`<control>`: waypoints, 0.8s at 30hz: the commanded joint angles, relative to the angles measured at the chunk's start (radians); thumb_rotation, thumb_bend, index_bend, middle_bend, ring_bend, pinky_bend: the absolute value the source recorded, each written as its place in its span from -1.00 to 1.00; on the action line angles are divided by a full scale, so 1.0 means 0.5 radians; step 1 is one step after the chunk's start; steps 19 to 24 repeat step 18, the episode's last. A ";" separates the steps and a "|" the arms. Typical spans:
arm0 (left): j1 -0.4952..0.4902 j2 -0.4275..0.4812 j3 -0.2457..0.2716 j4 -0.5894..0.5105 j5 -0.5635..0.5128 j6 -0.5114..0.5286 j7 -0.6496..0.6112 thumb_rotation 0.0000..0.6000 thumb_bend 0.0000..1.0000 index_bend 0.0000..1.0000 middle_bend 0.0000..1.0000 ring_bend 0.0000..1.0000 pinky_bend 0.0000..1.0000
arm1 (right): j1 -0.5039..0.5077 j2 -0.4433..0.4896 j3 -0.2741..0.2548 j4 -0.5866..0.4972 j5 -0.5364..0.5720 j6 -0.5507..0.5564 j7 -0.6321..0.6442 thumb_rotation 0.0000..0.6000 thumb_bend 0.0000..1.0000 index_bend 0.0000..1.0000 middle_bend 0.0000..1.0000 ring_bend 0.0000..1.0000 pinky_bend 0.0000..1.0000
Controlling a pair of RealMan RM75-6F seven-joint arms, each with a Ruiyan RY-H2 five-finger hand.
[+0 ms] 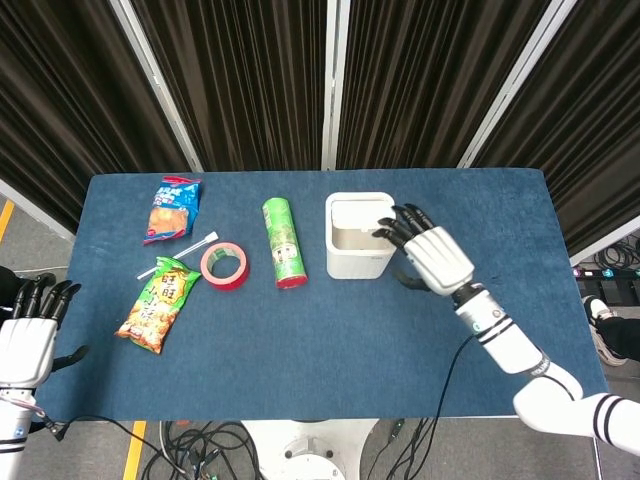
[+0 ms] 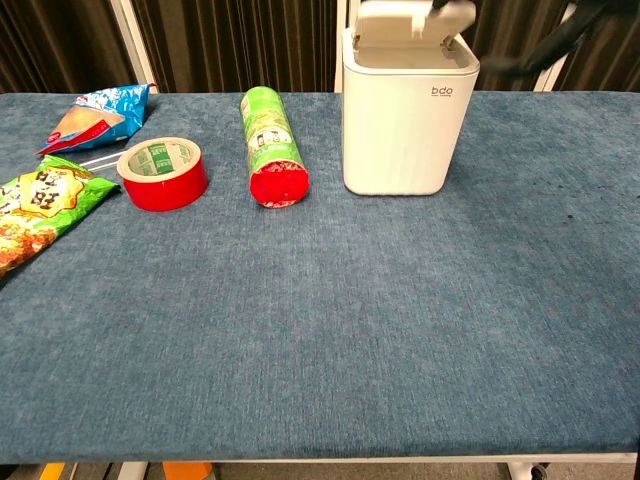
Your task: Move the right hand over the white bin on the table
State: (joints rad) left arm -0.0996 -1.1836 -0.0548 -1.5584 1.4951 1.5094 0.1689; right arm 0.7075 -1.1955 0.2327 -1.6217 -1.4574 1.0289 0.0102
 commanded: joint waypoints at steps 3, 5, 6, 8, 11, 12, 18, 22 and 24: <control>0.006 0.002 0.005 -0.001 0.013 0.015 -0.010 1.00 -1.00 -0.73 -0.75 -0.98 -0.99 | -0.235 0.184 -0.068 -0.139 -0.036 0.256 -0.006 1.00 -0.41 -0.65 -0.72 -1.00 -1.00; 0.008 0.001 0.009 0.003 0.018 0.016 -0.022 1.00 -1.00 -0.73 -0.75 -0.98 -0.99 | -0.350 0.248 -0.130 -0.185 -0.056 0.364 0.005 1.00 -0.41 -0.68 -0.73 -1.00 -1.00; 0.008 0.000 0.013 0.007 0.025 0.016 -0.031 1.00 -1.00 -0.73 -0.75 -0.98 -0.99 | -0.431 0.284 -0.176 -0.204 -0.071 0.438 0.021 1.00 -0.41 -0.69 -0.74 -1.00 -1.00; 0.008 -0.002 0.019 0.010 0.034 0.014 -0.039 1.00 -1.00 -0.73 -0.75 -0.98 -0.99 | -0.552 0.321 -0.247 -0.214 -0.096 0.551 0.049 1.00 -0.41 -0.72 -0.76 -1.00 -1.00; 0.009 -0.006 0.029 0.011 0.054 0.017 -0.051 1.00 -1.00 -0.73 -0.75 -0.98 -0.99 | -0.738 0.339 -0.368 -0.189 -0.154 0.719 0.108 1.00 -0.41 -0.77 -0.79 -1.00 -1.00; 0.010 -0.008 0.033 0.012 0.062 0.021 -0.053 1.00 -1.00 -0.73 -0.75 -0.98 -0.99 | -0.805 0.330 -0.409 -0.163 -0.180 0.785 0.137 1.00 -0.40 -0.79 -0.80 -1.00 -1.00; 0.022 -0.017 0.046 0.021 0.075 0.034 -0.058 1.00 -1.00 -0.73 -0.75 -0.98 -0.99 | -1.064 0.266 -0.538 -0.048 -0.233 1.024 0.156 1.00 -0.40 -0.90 -0.86 -1.00 -1.00; 0.022 -0.017 0.046 0.021 0.075 0.034 -0.058 1.00 -1.00 -0.73 -0.75 -0.98 -0.99 | -1.064 0.266 -0.538 -0.048 -0.233 1.024 0.156 1.00 -0.40 -0.90 -0.86 -1.00 -1.00; 0.022 -0.017 0.046 0.021 0.075 0.034 -0.058 1.00 -1.00 -0.73 -0.75 -0.98 -0.99 | -1.064 0.266 -0.538 -0.048 -0.233 1.024 0.156 1.00 -0.40 -0.90 -0.86 -1.00 -1.00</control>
